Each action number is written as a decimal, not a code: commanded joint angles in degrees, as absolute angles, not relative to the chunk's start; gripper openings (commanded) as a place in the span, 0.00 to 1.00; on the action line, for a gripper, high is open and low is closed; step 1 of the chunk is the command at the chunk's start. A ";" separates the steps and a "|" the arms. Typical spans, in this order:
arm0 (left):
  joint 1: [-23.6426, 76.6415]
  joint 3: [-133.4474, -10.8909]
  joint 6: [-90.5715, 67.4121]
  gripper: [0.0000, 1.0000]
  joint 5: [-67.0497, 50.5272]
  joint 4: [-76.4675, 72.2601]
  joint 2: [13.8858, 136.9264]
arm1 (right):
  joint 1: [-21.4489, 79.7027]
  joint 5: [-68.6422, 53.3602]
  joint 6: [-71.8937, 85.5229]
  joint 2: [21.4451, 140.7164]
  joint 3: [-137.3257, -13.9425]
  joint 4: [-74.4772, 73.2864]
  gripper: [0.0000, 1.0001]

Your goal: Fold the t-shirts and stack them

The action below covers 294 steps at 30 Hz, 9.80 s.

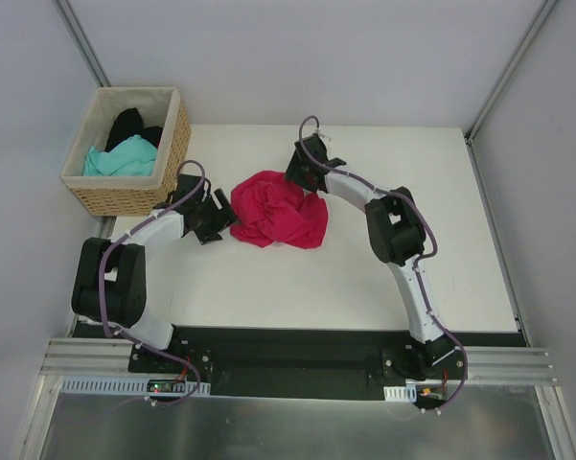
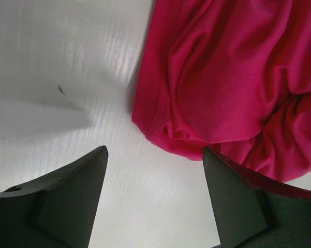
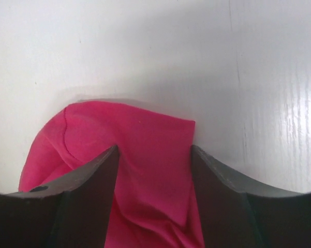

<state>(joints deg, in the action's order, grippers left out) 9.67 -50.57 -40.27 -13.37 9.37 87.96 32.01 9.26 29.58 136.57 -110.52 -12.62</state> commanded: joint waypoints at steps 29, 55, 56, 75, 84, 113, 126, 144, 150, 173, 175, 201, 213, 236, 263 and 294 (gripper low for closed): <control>8.36 -75.63 -25.94 0.00 -2.55 17.66 73.84 | 29.79 -3.21 12.12 112.52 -112.24 -6.33 0.01; 8.70 -115.46 -3.34 0.00 -8.08 27.86 76.36 | 23.99 -1.68 0.26 84.81 -108.80 -14.67 0.01; 8.70 -116.71 -3.51 0.00 -8.61 27.77 77.51 | 23.99 -0.36 0.35 85.16 -111.07 -15.03 0.01; 8.53 -141.48 -12.94 0.00 -23.21 17.76 102.38 | 21.19 8.18 -7.29 86.31 -119.27 -13.20 0.01; 5.54 -141.78 -13.26 0.00 -29.00 7.74 102.04 | 21.01 12.48 -12.83 88.61 -126.84 -9.42 0.01; 24.36 -97.95 -42.96 0.45 -25.30 -8.03 122.44 | 35.76 8.15 -7.59 83.38 -95.36 -22.32 0.01; 12.13 -66.02 -36.82 0.87 -17.75 6.68 89.22 | 39.47 8.63 2.38 126.89 -126.70 -28.03 0.02; 31.46 -54.31 -46.65 0.81 -11.00 -1.14 88.93 | 18.29 4.48 2.47 107.33 -110.33 -37.71 0.96; 42.79 -57.73 -63.36 0.61 -3.00 -0.27 99.13 | 16.52 2.63 1.58 96.69 -94.41 -38.93 0.96; 16.82 -62.05 -23.04 0.01 -6.84 10.89 105.11 | 18.19 1.23 2.46 97.36 -79.28 -33.05 0.95; 13.90 -66.33 -20.31 0.02 -10.44 13.60 108.00 | 18.89 1.23 1.94 100.09 -79.45 -32.70 0.91; 9.76 -74.84 -26.78 0.63 -11.34 30.67 97.40 | 19.69 11.95 8.35 112.00 -78.76 -31.81 0.34; 21.78 -55.73 -33.66 0.55 -11.43 25.75 85.43 | 18.89 15.30 21.53 83.07 -52.49 -49.55 0.01; 25.05 -47.90 -45.15 0.45 -4.57 25.58 77.09 | 13.71 7.21 13.17 108.63 -102.66 -26.83 0.67; 37.71 -43.42 -79.72 0.38 10.28 18.37 80.16 | 10.72 0.88 10.02 109.60 -93.52 -21.18 0.66; 35.33 -39.55 -75.32 0.40 9.14 12.75 79.71 | 10.90 1.23 10.46 108.11 -88.95 -22.24 0.67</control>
